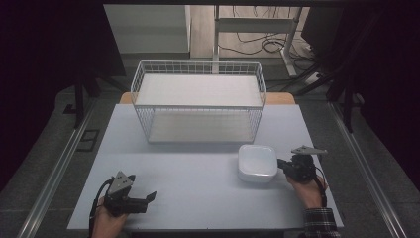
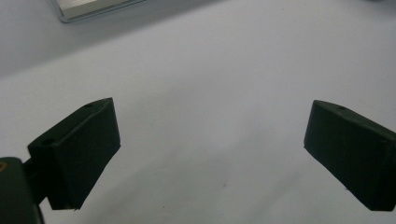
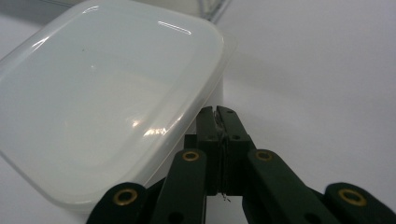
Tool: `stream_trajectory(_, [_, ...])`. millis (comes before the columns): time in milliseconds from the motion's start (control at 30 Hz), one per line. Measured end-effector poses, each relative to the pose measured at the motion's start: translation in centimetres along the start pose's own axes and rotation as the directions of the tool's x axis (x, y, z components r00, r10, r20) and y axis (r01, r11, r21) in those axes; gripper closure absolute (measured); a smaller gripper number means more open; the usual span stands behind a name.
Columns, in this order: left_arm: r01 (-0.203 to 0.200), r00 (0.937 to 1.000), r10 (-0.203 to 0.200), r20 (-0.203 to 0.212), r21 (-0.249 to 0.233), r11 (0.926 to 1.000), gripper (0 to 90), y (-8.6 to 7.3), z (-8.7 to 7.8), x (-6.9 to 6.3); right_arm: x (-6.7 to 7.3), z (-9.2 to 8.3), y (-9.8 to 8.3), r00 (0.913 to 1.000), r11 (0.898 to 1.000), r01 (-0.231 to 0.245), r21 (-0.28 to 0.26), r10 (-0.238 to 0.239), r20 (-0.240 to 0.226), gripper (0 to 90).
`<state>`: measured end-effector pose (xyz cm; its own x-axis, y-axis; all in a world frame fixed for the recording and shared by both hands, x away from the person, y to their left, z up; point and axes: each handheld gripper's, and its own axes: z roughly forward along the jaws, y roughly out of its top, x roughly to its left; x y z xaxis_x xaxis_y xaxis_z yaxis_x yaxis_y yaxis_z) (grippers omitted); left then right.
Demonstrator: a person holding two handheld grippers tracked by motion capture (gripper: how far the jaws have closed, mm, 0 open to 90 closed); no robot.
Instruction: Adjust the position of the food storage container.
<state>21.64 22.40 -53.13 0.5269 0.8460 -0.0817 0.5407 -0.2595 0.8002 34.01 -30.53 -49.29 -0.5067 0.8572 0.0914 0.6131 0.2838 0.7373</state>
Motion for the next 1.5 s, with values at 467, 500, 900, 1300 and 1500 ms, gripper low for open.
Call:
stream_trajectory(467, [-0.004,1.0,0.004,0.003,0.003,1.0,3.2,0.0,0.1,0.0,5.1,2.6,1.2,0.9933,0.999,0.044,-0.023,-0.046,-0.106,88.4])
stream_trajectory(500, [-0.005,1.0,0.005,0.003,0.003,1.0,3.2,0.0,0.1,0.0,5.8,3.0,1.4,0.9916,0.999,0.05,-0.021,-0.052,-0.118,88.3])
stream_trajectory(900, [-0.016,0.9999,0.016,0.001,-0.003,0.9999,2.7,0.0,0.1,-0.1,10.1,6.1,2.5,0.9759,0.995,0.095,-0.03,-0.099,-0.194,88.0])
stream_trajectory(1300, [-0.021,0.9998,0.021,0.005,-0.003,0.9998,2.6,0.0,0.0,0.0,11.9,8.1,3.1,0.9711,0.993,0.113,-0.041,-0.119,-0.207,87.6])
stream_trajectory(1500, [0.007,0.9996,-0.007,0.028,0.003,1.0,3.3,0.0,-0.1,-0.1,11.1,6.9,3.2,0.9707,0.987,0.148,-0.054,-0.156,-0.183,76.8])
